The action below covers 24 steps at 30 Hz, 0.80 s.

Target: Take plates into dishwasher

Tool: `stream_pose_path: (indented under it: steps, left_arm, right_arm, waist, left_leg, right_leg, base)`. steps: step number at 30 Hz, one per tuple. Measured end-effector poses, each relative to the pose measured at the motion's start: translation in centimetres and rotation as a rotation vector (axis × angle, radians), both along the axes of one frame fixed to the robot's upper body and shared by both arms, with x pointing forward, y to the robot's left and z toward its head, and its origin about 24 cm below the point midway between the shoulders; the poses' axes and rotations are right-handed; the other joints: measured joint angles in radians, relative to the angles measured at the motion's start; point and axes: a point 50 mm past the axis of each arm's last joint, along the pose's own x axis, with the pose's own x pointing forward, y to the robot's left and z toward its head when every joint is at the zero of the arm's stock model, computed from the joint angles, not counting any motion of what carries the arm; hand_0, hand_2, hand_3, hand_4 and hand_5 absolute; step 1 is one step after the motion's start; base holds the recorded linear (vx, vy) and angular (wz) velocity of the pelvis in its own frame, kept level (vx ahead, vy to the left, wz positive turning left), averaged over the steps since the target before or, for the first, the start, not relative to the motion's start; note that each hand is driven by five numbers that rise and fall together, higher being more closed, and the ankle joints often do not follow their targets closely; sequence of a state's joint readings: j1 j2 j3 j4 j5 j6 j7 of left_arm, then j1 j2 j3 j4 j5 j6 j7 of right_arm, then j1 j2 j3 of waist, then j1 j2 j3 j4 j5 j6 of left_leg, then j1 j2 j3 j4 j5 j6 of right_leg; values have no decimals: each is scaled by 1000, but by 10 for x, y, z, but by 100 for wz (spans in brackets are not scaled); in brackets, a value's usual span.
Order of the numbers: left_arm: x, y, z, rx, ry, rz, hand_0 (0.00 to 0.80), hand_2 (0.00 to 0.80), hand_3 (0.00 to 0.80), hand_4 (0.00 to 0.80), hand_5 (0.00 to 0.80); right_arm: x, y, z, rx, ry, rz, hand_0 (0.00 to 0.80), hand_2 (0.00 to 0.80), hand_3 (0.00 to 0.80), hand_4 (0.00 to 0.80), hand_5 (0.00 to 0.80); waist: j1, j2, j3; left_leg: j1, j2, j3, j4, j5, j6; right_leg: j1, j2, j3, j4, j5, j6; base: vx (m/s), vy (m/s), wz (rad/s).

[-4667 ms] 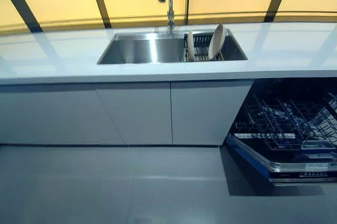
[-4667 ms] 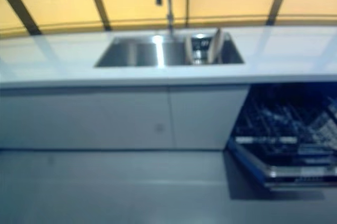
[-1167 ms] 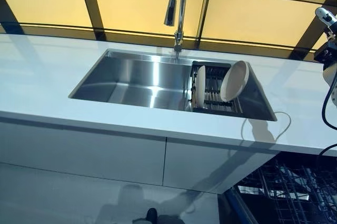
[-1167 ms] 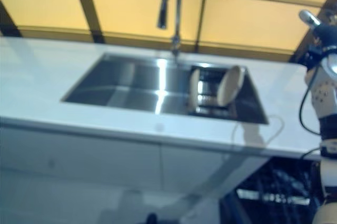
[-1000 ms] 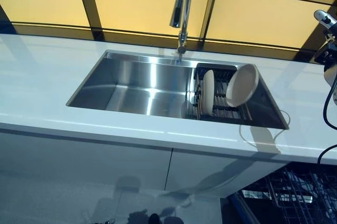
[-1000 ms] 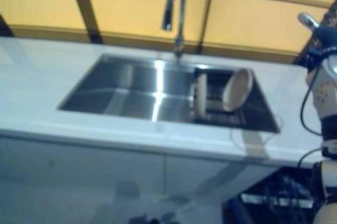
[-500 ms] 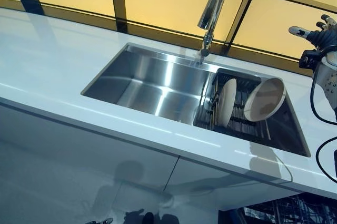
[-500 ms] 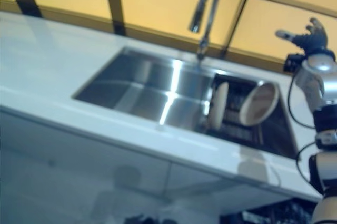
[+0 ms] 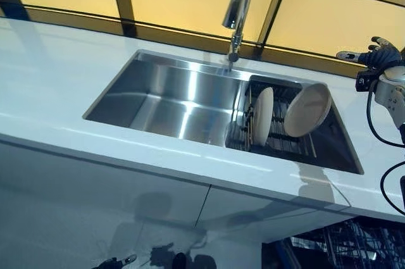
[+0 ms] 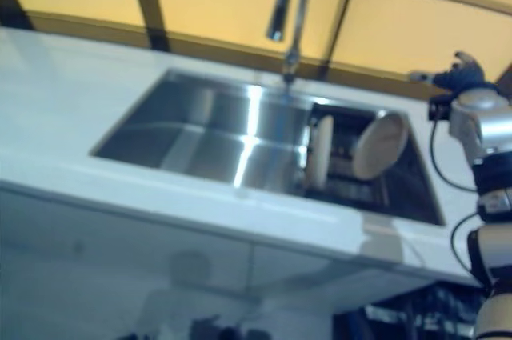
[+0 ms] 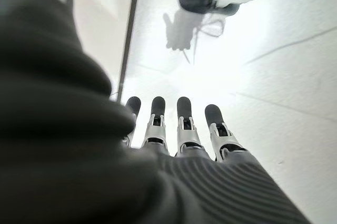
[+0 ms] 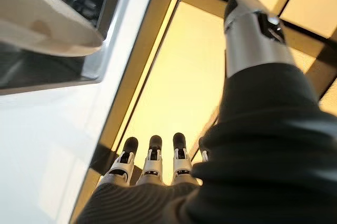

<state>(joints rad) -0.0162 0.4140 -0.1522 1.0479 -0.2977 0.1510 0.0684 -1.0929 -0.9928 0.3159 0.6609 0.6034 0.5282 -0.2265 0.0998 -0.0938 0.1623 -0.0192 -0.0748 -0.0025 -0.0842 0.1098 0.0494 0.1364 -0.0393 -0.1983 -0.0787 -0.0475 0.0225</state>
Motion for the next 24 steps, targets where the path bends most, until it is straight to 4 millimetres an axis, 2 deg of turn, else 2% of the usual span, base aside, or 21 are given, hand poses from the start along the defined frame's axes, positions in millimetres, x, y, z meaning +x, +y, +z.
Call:
stream_pose_path:
  steps: [5, 15, 24]
  left_arm:
    - [-1, 0, 0, -3, -3, 5, 0, 0, 0, 0, 0]
    - [-22, 0, -6, -25, 40, 1, 0, 0, 0, 0, 0]
    - [-20, -2, -6, -27, 34, -15, 0, 0, 0, 0, 0]
  right_arm:
    - [-1, -3, -4, 33, 28, -4, 0, 0, 0, 0, 0]
    - [0, -3, -8, 36, 55, -15, 0, 0, 0, 0, 0]
    - [2, 2, -10, 18, 86, -12, 0, 0, 0, 0, 0]
  waist:
    - [-2, 2, 2]
    - [3, 16, 11]
    - [4, 43, 37]
  left_leg:
    - [-1, 3, -1, -1, -2, -3]
    - [-36, 2, -4, 0, 0, -2]
    - [-64, 2, -4, 1, 1, -2]
  right_leg:
    - [2, 4, -1, -6, 1, -2]
    - [-32, 4, -3, -10, 2, -4]
    - [-61, 4, -3, -7, 4, -3]
  base:
    - [17, -37, 0]
    - [3, -16, 1]
    - [0, -3, 0]
